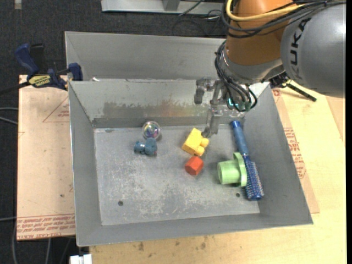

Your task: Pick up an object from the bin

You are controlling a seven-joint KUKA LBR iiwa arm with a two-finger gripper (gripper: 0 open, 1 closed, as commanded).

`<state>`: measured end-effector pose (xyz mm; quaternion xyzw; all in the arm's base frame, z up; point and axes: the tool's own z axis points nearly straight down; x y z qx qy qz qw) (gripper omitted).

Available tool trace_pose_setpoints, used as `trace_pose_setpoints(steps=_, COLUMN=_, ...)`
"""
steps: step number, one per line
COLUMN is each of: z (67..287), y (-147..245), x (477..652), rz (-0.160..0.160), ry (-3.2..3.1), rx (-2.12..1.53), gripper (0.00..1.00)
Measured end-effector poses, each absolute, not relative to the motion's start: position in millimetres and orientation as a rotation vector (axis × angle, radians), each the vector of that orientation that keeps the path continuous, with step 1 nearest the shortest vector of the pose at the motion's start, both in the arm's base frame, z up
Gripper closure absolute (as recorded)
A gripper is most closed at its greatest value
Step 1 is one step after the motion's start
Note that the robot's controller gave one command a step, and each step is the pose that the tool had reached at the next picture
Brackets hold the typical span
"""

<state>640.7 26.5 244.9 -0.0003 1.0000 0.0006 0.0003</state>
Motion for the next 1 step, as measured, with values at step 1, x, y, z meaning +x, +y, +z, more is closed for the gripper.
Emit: trace_pose_setpoints(steps=1, z=68.8, y=-10.6, x=647.7, rz=0.001, ry=3.127, rx=-0.245, gripper=0.0)
